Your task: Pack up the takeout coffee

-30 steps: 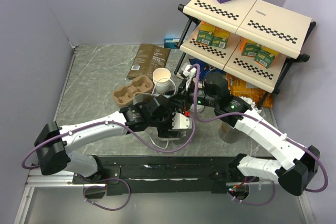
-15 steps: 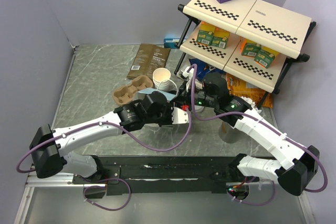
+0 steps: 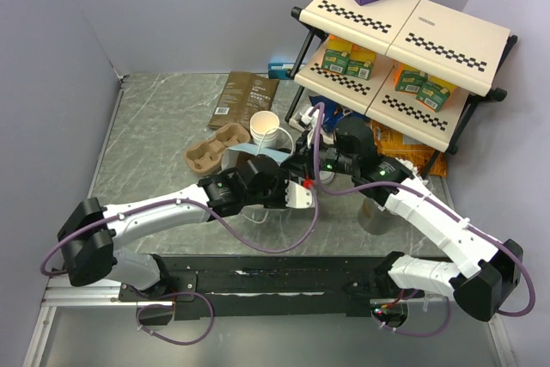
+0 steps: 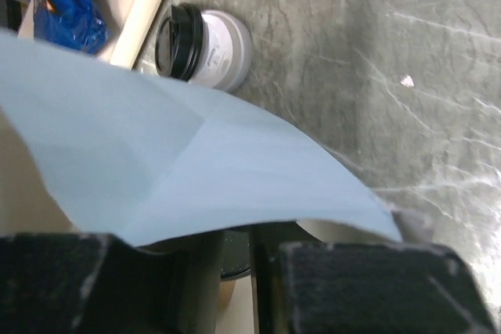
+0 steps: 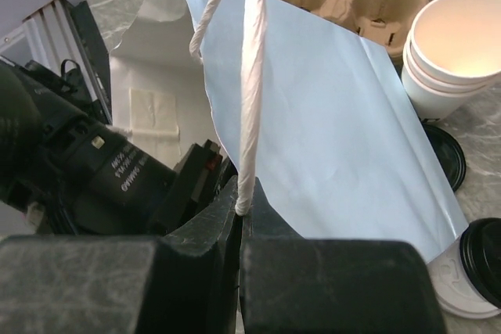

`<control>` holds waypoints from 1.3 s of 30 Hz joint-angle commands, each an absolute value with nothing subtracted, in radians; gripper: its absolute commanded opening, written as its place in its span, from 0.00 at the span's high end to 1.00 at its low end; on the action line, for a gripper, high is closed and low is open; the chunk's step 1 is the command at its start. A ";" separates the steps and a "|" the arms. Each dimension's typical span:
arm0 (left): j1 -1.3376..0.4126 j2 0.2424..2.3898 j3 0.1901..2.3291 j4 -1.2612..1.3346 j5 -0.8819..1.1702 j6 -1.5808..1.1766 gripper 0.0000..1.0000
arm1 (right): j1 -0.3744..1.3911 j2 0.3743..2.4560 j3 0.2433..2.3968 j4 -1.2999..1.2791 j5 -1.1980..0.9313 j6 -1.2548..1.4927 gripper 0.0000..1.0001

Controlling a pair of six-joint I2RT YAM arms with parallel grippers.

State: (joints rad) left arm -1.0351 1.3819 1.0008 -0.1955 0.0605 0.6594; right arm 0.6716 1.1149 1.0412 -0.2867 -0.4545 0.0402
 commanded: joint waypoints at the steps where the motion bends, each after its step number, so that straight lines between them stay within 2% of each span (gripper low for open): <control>1: -1.034 1.436 1.005 -0.118 0.028 0.690 0.79 | 0.664 1.114 1.034 -0.313 -0.453 0.052 1.00; 15: -1.034 1.514 1.042 -0.035 0.037 0.683 0.77 | 0.658 1.126 1.052 -0.310 -0.468 0.074 1.00; 20: -1.032 1.513 1.052 -0.032 0.103 0.658 0.78 | 0.660 1.132 1.058 -0.305 -0.471 0.081 1.00; 29: -1.031 1.520 1.065 -0.035 0.153 0.632 0.83 | 0.658 1.138 1.071 -0.310 -0.468 0.081 1.00; 32: -1.028 1.500 1.083 -0.069 0.152 0.632 0.78 | 0.655 1.135 1.077 -0.322 -0.468 0.069 1.00; 34: -1.023 1.483 1.086 -0.093 0.163 0.632 0.68 | 0.652 1.135 1.080 -0.330 -0.465 0.063 1.00; 35: -1.019 1.462 1.088 -0.098 0.167 0.634 0.58 | 0.650 1.137 1.083 -0.333 -0.463 0.058 1.00; 39: -1.009 1.410 1.097 -0.144 0.192 0.629 0.46 | 0.635 1.152 1.104 -0.353 -0.466 0.051 1.00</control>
